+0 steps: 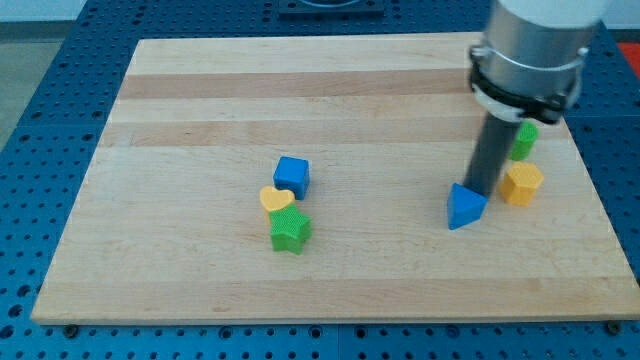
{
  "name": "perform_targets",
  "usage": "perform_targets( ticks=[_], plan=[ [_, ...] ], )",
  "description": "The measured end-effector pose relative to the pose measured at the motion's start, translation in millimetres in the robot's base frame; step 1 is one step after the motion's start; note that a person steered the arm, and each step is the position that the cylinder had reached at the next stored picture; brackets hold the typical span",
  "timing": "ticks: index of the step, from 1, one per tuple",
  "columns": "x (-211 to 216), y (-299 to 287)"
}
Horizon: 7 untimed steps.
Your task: Slide the blue triangle to the bottom side of the yellow hexagon
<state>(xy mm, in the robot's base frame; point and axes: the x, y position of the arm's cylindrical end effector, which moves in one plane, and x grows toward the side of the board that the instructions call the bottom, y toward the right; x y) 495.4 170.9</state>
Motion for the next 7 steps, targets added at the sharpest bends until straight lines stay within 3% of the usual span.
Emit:
perform_targets(
  ticks=[1,3,5,7],
  plan=[
    [0,-1],
    [-63,-63],
    [-16,-76],
    [-7,-48]
  ],
)
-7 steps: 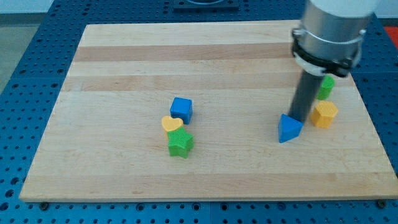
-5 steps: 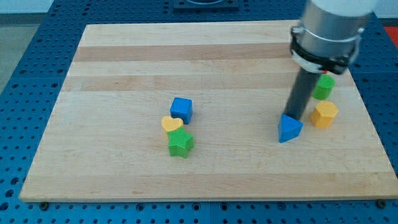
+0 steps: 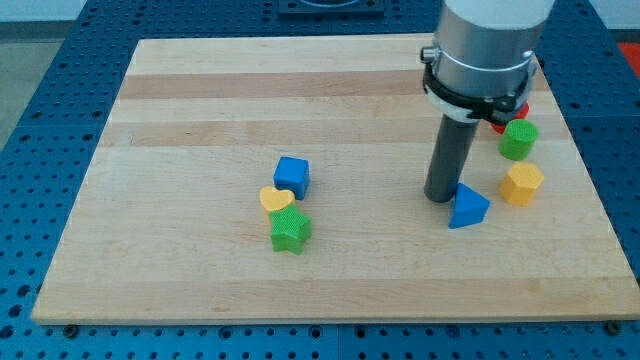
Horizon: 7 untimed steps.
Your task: Slide the blue triangle to the bottom side of the yellow hexagon
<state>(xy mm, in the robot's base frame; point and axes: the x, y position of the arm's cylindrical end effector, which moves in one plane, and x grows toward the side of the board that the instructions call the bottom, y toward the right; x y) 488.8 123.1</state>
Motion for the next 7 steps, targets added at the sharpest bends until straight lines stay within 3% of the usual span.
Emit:
perform_targets(
  ticks=[4,6,7],
  plan=[
    [27,59],
    [33,-15],
    [86,-30]
  ],
)
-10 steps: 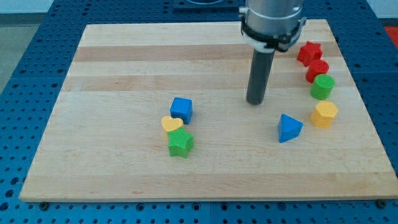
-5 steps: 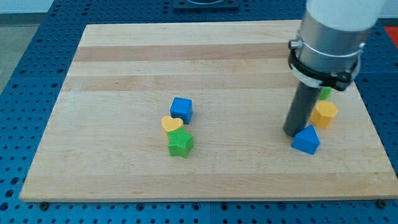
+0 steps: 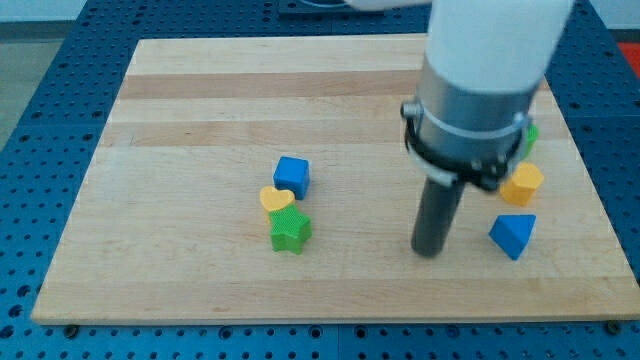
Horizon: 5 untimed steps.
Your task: Slide the blue triangle to the bottom side of the yellow hexagon
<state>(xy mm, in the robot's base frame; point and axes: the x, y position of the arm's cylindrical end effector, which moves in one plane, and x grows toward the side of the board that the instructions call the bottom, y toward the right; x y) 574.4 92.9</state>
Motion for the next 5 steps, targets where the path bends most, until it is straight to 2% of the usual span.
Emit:
perform_targets(
  ticks=[1,3,4,5],
  plan=[
    [34,10],
    [-16,32],
    [-14,33],
    [-3,59]
  ],
)
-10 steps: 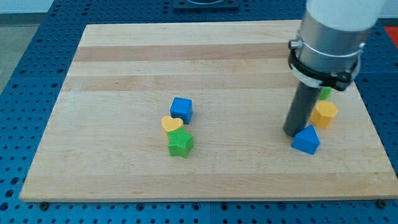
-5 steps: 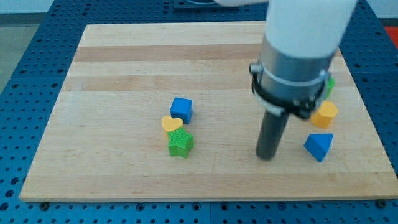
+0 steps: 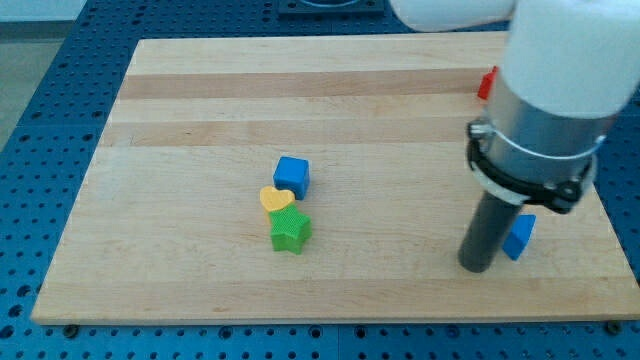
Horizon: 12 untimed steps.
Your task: Slide the blue triangle to the bottom side of the yellow hexagon
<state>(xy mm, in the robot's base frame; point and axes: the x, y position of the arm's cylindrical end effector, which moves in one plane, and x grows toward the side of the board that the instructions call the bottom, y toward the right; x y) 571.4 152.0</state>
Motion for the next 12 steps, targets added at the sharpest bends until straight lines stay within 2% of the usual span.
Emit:
perform_targets(
  ticks=[3,11,12],
  plan=[
    [-11,56],
    [-10,60],
    [-10,27]
  ],
)
